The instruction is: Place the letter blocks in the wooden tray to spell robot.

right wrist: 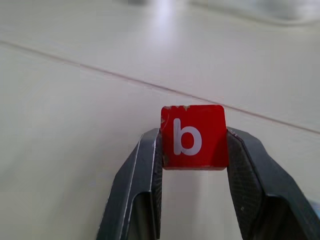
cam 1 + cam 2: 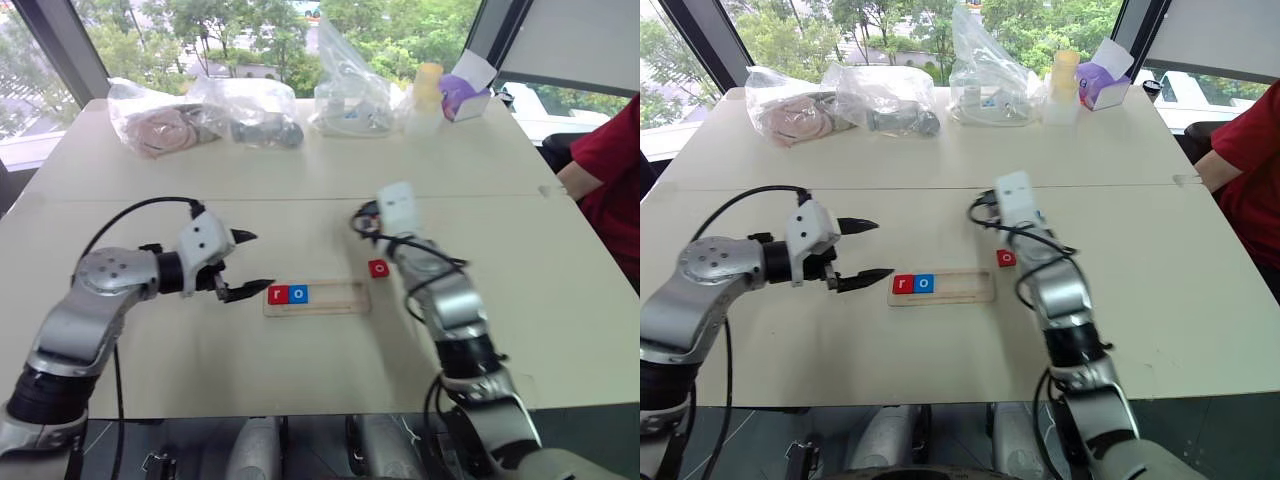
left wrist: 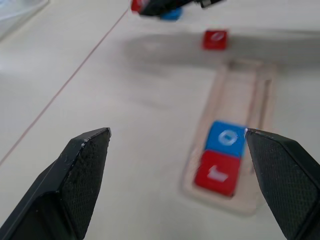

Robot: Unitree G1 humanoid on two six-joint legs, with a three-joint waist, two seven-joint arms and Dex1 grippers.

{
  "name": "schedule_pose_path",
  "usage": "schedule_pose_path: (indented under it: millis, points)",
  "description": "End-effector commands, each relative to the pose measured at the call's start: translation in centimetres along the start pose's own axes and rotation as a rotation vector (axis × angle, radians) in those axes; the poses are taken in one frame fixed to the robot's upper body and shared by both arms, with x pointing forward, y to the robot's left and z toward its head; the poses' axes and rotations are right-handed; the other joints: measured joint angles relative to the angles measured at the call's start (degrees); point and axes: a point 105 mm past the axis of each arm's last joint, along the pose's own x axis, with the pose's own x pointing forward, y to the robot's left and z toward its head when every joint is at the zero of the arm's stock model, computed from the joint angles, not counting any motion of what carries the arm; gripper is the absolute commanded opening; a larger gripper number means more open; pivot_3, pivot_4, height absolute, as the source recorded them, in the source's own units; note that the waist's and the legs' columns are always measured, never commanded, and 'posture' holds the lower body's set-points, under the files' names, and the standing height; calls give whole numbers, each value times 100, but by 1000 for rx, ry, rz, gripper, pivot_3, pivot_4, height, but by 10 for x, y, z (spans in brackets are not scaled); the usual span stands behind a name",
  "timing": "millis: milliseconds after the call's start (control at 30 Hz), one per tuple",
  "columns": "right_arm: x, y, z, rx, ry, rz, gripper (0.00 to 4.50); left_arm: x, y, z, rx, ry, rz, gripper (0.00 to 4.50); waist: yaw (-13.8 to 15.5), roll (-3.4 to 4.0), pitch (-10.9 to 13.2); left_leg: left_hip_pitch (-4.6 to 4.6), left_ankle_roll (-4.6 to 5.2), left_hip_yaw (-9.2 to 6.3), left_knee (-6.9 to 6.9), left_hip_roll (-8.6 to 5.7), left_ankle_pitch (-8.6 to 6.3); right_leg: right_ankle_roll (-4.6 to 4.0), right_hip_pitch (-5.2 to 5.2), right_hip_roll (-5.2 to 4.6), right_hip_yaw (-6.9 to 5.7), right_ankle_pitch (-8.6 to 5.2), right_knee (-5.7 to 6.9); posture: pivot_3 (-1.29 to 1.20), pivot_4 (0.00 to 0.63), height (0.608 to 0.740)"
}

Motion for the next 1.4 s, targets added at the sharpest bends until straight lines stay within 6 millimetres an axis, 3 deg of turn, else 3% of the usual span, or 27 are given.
schedule_pose_path:
  millis: [33, 200, 333, 433, 600, 667, 800, 933, 1033, 1167, 1400]
  points:
    - [-51, -13, -12, 212, -16, -56, 1158, 19, -16, 24, 20, -109, -91, 4500, 54, -2, -8, 1, 0, -7, -7, 1, 0, -1, 1, 6, -1, -1, 1, 0, 150, 740]
    - [-91, -31, -59, 227, 161, -215, 1158, 30, -19, 24, 2, -121, -152, 4500, 10, 5, -4, 15, 1, 1, -7, 6, 0, -12, 0, 27, 7, -3, 8, 0, 150, 740]
    - [-99, -32, -82, 190, 288, -271, 1158, 37, -16, 20, 15, -115, -177, 4500, -64, 5, -4, 47, -4, 0, 1, 6, 4, -37, 33, 28, 10, -12, 7, 0, 150, 740]
    - [-96, -30, -88, 182, 324, -282, 1158, 40, -15, 16, 31, -103, -189, 4500, -84, 2, -6, 49, -5, -2, 2, 5, 6, -40, 35, 29, 10, -11, 6, 0, 150, 740]
    - [-95, -26, -89, 181, 334, -268, 3716, 41, -16, 13, 33, -98, -187, 4500, -86, 0, -7, 45, -5, -2, -1, 6, 5, -20, 35, 29, 9, -3, 1, 0, 150, 740]
    - [-95, -32, -79, 178, 283, -273, 4454, 39, -15, 12, 31, -96, -181, 4500, -90, 0, -7, 45, -5, -2, -1, 6, 5, -20, 35, 29, 9, -3, 0, 0, 150, 740]
    - [-89, -54, -42, 186, 73, -191, 4454, 27, -10, 17, 13, -103, -172, 4500, -86, 1, -4, 44, -5, -2, -1, 6, 5, -20, 34, 29, 10, -3, 0, 0, 150, 740]
    - [-91, -70, -20, 51, -83, 123, 4454, 15, -13, 23, 6, -98, -227, 4500, -64, 2, -2, 42, -4, 0, -1, 3, 5, -13, 41, 21, 8, -4, -12, 0, 150, 740]
    - [-97, -86, -39, -111, -9, 338, 4454, 9, -21, 30, -2, -91, -297, 4500, -30, 2, -1, 47, 5, -2, -4, -1, -1, 2, 75, 14, -12, -16, -42, 0, 150, 740]
    - [-99, -103, -57, -190, 83, 510, 4454, 3, -30, 38, -27, -104, -356, 4500, -39, 0, 2, 48, 12, 3, -3, -4, -6, 7, 79, 9, -9, -18, -46, 0, 150, 740]
    - [-95, -102, -81, -312, 163, 701, 4454, 0, -35, 31, -66, -74, -355, 4500, -84, 0, 3, 64, 12, 4, 1, -3, -5, 2, 86, 22, -7, -15, -35, 0, 150, 740]
